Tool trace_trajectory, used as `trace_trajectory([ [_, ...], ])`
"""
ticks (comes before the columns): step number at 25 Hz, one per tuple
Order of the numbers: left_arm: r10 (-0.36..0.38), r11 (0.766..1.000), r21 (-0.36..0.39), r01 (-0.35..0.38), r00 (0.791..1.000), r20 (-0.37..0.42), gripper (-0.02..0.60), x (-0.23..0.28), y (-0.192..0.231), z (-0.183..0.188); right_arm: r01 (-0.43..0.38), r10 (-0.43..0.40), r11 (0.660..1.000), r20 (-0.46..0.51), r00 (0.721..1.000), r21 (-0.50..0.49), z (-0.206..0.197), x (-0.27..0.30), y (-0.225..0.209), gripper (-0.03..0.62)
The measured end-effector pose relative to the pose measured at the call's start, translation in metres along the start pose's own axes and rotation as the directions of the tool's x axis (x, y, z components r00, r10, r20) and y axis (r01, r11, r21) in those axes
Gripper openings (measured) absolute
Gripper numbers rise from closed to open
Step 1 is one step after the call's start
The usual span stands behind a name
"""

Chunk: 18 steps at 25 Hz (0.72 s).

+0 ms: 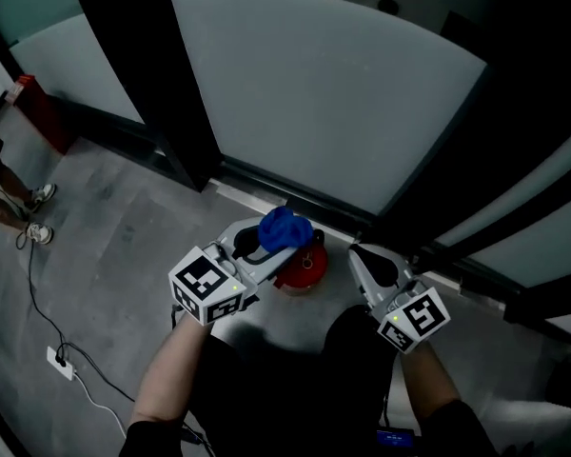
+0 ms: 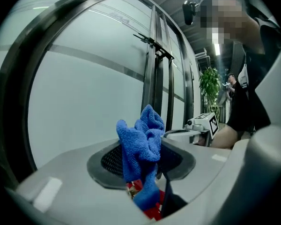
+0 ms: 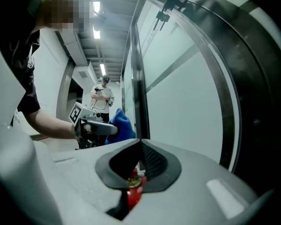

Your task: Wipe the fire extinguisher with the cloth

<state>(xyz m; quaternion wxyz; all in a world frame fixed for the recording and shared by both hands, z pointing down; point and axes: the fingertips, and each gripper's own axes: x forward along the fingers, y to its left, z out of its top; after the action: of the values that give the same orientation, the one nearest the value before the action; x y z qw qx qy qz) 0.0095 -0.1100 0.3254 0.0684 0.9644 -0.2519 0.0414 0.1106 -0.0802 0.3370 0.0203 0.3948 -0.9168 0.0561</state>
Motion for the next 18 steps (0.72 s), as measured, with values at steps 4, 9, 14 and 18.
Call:
trace_trajectory([
  [4, -0.005, 0.999, -0.032, 0.004, 0.999, -0.034, 0.175, 0.019, 0.002, -0.023, 0.018, -0.019, 0.999, 0.034, 0.999, 0.050, -0.013, -0.013, -0.004, 0.005],
  [9, -0.055, 0.996, -0.072, 0.043, 0.983, -0.175, 0.176, 0.034, 0.000, -0.060, 0.009, -0.011, 0.998, 0.032, 0.999, 0.063, -0.015, -0.023, 0.001, 0.005],
  [14, -0.129, 0.974, -0.207, 0.093, 0.977, -0.167, 0.176, 0.029, 0.003, -0.064, -0.009, 0.008, 0.998, 0.026, 1.000, 0.060, -0.020, -0.024, 0.008, 0.005],
  [18, -0.206, 0.949, -0.272, 0.159, 0.966, -0.154, 0.175, 0.019, -0.006, -0.061, -0.021, 0.022, 0.998, -0.006, 1.000, 0.055, -0.026, -0.025, 0.013, 0.005],
])
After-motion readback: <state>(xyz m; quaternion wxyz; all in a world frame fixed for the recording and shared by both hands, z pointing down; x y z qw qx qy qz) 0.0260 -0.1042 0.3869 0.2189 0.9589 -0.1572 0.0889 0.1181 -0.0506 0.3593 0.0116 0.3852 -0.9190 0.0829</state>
